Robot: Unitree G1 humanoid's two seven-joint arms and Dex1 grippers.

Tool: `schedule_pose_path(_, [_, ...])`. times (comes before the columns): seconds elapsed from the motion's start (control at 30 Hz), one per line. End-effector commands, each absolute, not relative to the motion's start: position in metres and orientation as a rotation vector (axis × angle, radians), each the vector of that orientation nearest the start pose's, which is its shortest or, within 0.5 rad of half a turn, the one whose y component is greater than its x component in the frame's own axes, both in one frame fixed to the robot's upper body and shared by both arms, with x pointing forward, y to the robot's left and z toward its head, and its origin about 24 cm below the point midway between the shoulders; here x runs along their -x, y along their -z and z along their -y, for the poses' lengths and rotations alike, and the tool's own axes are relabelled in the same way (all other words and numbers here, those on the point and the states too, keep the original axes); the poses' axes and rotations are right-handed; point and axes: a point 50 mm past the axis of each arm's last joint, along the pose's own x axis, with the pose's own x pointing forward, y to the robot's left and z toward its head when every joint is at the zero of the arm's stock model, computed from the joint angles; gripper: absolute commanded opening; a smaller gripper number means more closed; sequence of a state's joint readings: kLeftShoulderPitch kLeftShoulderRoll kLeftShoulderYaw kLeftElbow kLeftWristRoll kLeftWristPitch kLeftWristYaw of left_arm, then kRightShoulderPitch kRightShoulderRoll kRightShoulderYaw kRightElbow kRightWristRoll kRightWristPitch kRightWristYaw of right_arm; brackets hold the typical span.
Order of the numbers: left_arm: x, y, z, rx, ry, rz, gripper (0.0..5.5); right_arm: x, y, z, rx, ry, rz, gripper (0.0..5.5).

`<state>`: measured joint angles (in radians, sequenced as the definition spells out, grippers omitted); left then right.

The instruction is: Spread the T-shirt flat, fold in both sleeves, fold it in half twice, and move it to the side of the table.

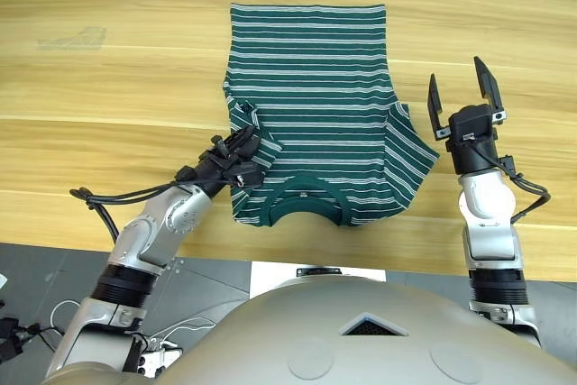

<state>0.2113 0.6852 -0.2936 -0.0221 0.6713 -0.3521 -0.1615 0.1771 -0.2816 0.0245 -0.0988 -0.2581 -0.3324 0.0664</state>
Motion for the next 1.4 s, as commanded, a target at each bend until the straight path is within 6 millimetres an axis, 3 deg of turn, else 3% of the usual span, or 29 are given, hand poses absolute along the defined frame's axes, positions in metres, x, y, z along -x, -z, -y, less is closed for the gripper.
schedule_pose_path(0.03, [-0.148, 0.017, -0.201, -1.249, 0.943, -0.166, 2.15, -0.218, -0.063, 0.183, 0.567, -0.204, 0.228, 2.93])
schedule_pose_path(0.17, [-0.146, 0.015, -0.197, -1.217, 0.955, -0.151, 2.54, -0.215, -0.063, 0.186, 0.603, -0.239, 0.212, 2.93])
schedule_pose_path(0.23, [-0.157, 0.006, -0.198, -1.215, 0.844, -0.108, 2.54, -0.209, -0.067, 0.196, 0.673, -0.263, 0.195, 2.93])
schedule_pose_path(0.33, [-0.18, -0.021, -0.197, -1.124, 0.572, 0.016, 2.54, -0.18, -0.069, 0.229, 0.974, -0.299, 0.077, 2.93])
schedule_pose_path(0.4, [-0.188, -0.031, -0.198, -1.1, 0.449, 0.058, 2.54, -0.155, -0.065, 0.245, 1.078, -0.34, -0.04, 2.93])
schedule_pose_path(0.53, [-0.193, -0.046, -0.203, -1.083, 0.315, 0.114, 2.54, -0.105, -0.039, 0.261, 1.14, -0.425, -0.274, 2.93])
schedule_pose_path(0.63, [-0.189, -0.06, -0.201, -1.03, 0.276, 0.155, 2.54, -0.093, -0.028, 0.257, 1.159, -0.454, -0.31, 2.93])
schedule_pose_path(0.8, [-0.189, -0.074, -0.201, -0.948, 0.16, 0.21, 2.54, -0.11, -0.01, 0.237, 1.141, -0.515, -0.253, 2.93])
schedule_pose_path(0.9, [-0.188, -0.074, -0.199, -0.932, 0.137, 0.215, 2.54, -0.131, -0.009, 0.233, 1.145, -0.492, -0.195, 2.93])
schedule_pose_path(1.03, [-0.188, -0.073, -0.193, -0.922, 0.153, 0.22, 2.54, -0.145, -0.004, 0.222, 1.149, -0.532, -0.144, 2.93])
schedule_pose_path(1.4, [-0.192, -0.071, -0.185, -0.904, 0.187, 0.224, 2.54, -0.146, 0.003, 0.212, 1.169, -0.614, -0.112, 2.93])
